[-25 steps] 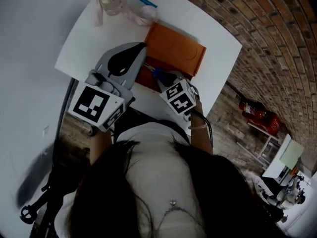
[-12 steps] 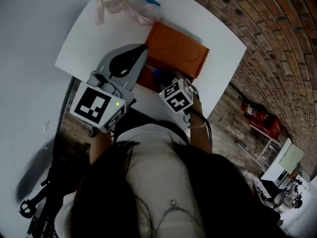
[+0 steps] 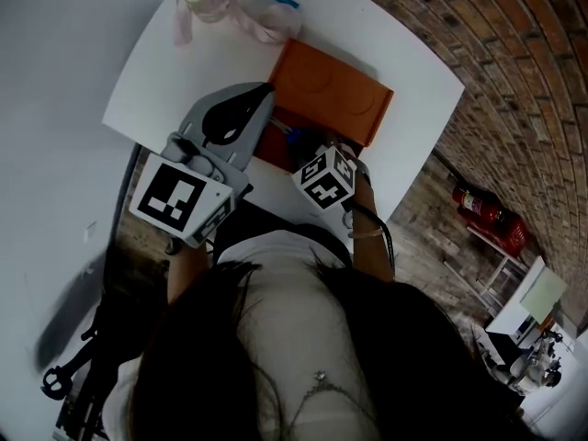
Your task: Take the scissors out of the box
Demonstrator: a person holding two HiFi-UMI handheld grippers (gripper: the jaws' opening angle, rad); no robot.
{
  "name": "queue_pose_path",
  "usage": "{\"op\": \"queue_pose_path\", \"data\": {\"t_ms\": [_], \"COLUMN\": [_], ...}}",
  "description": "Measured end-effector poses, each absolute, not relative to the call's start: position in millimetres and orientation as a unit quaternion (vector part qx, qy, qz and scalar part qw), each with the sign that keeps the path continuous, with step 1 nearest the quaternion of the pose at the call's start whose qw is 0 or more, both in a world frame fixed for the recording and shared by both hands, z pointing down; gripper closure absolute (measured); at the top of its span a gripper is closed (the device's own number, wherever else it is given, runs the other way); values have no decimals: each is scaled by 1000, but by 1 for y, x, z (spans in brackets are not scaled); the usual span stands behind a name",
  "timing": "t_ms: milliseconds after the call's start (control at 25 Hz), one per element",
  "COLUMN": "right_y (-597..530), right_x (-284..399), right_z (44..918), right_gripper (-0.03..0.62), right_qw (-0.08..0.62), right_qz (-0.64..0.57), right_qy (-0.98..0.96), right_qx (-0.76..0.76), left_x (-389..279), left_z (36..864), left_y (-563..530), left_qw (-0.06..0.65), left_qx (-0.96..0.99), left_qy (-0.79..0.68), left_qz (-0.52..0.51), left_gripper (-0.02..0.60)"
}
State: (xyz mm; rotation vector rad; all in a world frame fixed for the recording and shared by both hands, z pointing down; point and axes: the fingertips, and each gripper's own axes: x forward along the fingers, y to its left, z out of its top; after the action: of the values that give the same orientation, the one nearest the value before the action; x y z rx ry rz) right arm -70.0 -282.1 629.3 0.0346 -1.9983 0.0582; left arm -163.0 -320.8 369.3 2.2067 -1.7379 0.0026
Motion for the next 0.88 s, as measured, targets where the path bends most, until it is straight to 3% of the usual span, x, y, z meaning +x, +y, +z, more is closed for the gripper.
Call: {"op": "queue_pose_path", "data": {"t_ms": [440, 880], "right_y": [-279, -284], "right_x": [-69, -69], "right_z": [633, 634], "right_gripper": [457, 489], "right_qw": [546, 543], "right_qz": [24, 27], "right_qy": [-837, -839], "right_qx": [16, 22], "left_x": [-165, -164], "left_z": [374, 372], "left_y": [-321, -321], "left_qw": [167, 168], "left_qx": [777, 777], "left_qy": [-607, -606], "left_qz": [11, 8], "left_gripper": [581, 581]}}
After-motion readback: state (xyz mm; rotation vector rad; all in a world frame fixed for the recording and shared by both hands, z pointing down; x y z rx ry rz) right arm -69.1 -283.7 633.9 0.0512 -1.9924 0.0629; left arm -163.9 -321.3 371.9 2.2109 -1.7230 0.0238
